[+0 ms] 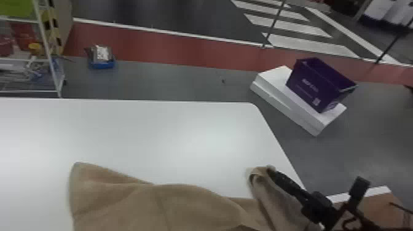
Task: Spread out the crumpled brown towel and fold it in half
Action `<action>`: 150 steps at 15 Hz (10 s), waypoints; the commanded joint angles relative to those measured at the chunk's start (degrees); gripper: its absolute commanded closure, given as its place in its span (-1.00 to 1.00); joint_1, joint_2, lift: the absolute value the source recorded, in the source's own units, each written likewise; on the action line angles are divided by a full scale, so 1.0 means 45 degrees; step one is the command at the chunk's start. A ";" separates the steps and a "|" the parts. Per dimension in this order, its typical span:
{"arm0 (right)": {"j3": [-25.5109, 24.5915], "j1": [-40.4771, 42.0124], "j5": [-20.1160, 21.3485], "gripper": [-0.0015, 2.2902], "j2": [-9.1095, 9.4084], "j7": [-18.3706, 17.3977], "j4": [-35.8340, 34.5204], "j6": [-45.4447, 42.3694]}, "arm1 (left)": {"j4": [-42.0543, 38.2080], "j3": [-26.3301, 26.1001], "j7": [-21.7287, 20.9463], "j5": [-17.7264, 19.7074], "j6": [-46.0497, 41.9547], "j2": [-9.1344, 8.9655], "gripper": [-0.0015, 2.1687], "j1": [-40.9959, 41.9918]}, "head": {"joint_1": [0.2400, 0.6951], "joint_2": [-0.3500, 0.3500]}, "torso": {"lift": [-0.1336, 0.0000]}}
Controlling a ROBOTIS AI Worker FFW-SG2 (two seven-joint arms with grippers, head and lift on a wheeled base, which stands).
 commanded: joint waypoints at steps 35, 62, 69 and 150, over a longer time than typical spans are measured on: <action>-0.0948 0.0665 -0.1607 0.96 0.0001 0.0457 -0.1497 0.0869 | -0.1512 0.1776 0.0888 0.1647 0.0354 -0.0607 0.23 -0.0497 | 1.00 -1.00 | -0.85; -0.9639 -0.0351 -0.7134 0.96 0.1154 0.0906 -0.8235 1.1572 | -0.6239 1.5780 -0.1495 1.2858 1.1643 -0.3511 0.23 -0.5516 | 1.00 -0.85 | -0.85; -1.0440 -0.0078 -0.7954 0.96 0.1681 0.1219 -0.8372 1.2353 | -0.6121 1.8261 -0.2198 1.4264 1.2854 -0.3511 0.23 -0.6552 | 1.00 -0.75 | -0.85; 1.7490 -0.6699 0.8589 -0.49 0.2161 -0.2746 -0.0579 0.7783 | -0.3348 1.3163 -0.3136 0.6354 1.6877 -0.2580 0.23 -0.8231 | 1.00 1.00 | -0.85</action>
